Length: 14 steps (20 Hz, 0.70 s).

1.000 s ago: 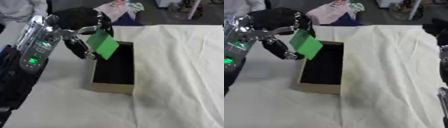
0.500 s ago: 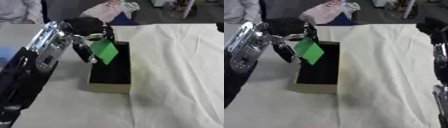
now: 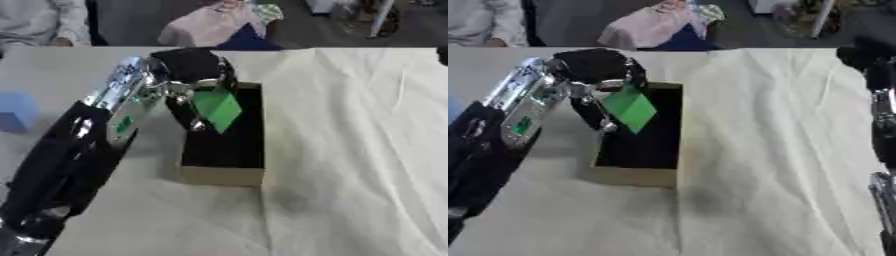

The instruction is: Pick up objects on the table and place them in the box.

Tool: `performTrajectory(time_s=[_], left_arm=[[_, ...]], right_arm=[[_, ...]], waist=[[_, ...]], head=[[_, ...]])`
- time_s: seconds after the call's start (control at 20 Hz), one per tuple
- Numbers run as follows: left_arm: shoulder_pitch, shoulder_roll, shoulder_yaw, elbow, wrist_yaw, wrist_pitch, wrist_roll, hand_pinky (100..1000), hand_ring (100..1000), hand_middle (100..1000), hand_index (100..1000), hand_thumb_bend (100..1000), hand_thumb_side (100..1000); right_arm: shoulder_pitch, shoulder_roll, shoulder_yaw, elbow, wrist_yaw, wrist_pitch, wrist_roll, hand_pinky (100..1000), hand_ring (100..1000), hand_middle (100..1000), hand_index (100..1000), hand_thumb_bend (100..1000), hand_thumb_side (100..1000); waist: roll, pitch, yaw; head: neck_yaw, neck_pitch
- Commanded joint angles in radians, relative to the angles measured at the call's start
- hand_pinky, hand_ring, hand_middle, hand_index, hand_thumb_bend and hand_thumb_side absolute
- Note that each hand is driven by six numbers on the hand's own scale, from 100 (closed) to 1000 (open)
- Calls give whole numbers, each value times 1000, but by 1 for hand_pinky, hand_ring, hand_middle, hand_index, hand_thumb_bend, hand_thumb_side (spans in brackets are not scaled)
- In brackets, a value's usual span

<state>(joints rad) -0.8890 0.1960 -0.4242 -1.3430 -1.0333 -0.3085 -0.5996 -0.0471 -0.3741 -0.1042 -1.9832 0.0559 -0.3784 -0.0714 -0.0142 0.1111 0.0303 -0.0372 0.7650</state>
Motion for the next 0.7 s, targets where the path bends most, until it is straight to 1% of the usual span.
performTrajectory(time_s=[0.05, 0.3, 0.5, 0.55, 0.7], left_arm=[[-16, -12, 4, 12, -13, 8, 21, 517, 587, 561, 682, 154, 125], [-13, -34, -2, 34, -28, 14, 41, 520, 589, 564, 688, 169, 153], [-7, -44, -14, 51, -39, 2, 33, 536, 600, 577, 699, 214, 174], [-6, -46, -17, 55, -42, -3, 27, 554, 613, 591, 711, 244, 196], [-1, -49, -23, 68, -52, -21, -3, 602, 654, 632, 749, 289, 221]], right_arm=[[-8, -10, -1, -17, -6, 0, 5, 832, 795, 663, 837, 100, 880], [-10, -6, 0, -17, -6, 4, 9, 832, 796, 662, 837, 100, 882], [-11, -3, -1, -17, -7, 6, 10, 832, 796, 662, 837, 100, 882], [-11, -3, -1, -17, -7, 6, 10, 832, 796, 662, 837, 100, 882], [-12, -2, -2, -17, -7, 7, 11, 832, 796, 662, 837, 100, 882]], waist=[[-1, -9, -1], [-1, -5, -3], [1, -3, -5], [2, -3, -5], [3, -1, -5]], head=[[4, 5], [7, 5], [4, 5], [1, 5], [-14, 5]])
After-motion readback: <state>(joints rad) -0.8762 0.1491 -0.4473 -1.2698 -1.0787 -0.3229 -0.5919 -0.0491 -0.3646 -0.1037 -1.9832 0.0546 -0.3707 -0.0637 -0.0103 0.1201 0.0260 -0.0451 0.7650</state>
